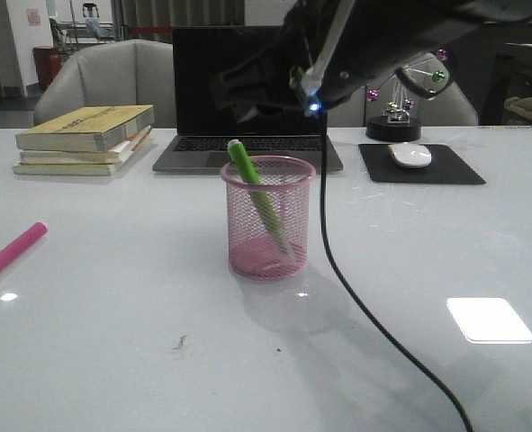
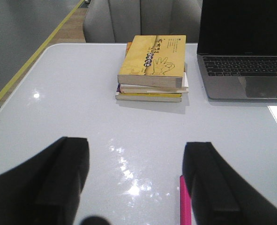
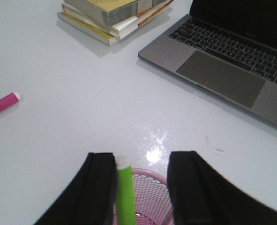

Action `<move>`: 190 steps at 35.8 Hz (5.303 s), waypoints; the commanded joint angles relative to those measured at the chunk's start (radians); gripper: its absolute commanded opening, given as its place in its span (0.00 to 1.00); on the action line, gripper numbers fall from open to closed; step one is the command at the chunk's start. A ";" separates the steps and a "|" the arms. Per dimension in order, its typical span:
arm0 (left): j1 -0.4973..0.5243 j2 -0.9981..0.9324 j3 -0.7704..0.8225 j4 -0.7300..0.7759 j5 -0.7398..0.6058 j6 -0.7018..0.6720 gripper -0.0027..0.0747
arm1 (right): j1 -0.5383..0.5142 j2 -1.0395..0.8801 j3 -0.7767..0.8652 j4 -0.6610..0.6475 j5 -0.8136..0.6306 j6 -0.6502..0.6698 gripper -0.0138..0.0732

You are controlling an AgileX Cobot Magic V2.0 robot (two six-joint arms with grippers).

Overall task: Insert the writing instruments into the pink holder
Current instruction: 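Move the green highlighter over the pink holder and release it inside, then withdraw the right gripper away from the holder, then lower the left gripper onto the pink highlighter and close on it, then lift the pink highlighter upright with the left gripper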

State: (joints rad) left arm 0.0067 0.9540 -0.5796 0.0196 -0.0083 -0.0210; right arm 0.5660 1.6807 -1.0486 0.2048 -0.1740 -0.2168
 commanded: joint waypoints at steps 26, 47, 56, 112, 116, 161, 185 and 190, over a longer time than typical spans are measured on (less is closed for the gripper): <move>0.000 -0.010 -0.038 -0.008 -0.077 -0.009 0.67 | -0.439 -0.755 0.249 -0.003 0.450 -0.018 0.61; -0.082 -0.009 -0.054 0.099 -0.036 -0.009 0.67 | -0.610 -0.988 0.466 -0.001 0.562 -0.018 0.61; -0.219 0.069 -0.211 0.096 0.104 -0.009 0.67 | -0.610 -0.988 0.466 -0.001 0.557 -0.018 0.61; -0.158 0.970 -0.890 -0.020 0.798 -0.070 0.67 | -0.610 -0.988 0.466 -0.069 0.586 -0.018 0.61; -0.158 0.988 -0.890 -0.020 0.798 -0.070 0.67 | -0.610 -0.988 0.466 -0.069 0.586 -0.018 0.61; -0.168 1.096 -0.888 -0.027 0.835 -0.052 0.18 | -0.610 -0.988 0.466 -0.068 0.587 -0.018 0.61; -0.231 0.858 -0.977 0.002 0.542 0.002 0.15 | -0.610 -0.987 0.466 -0.068 0.587 -0.018 0.61; -0.270 0.792 -0.977 -0.002 0.435 0.005 0.15 | -0.610 -0.987 0.466 -0.068 0.587 -0.018 0.61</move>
State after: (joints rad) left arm -0.2351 1.8399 -1.5242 0.0212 0.5533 -0.0235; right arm -0.0391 0.6977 -0.5544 0.1422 0.4805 -0.2280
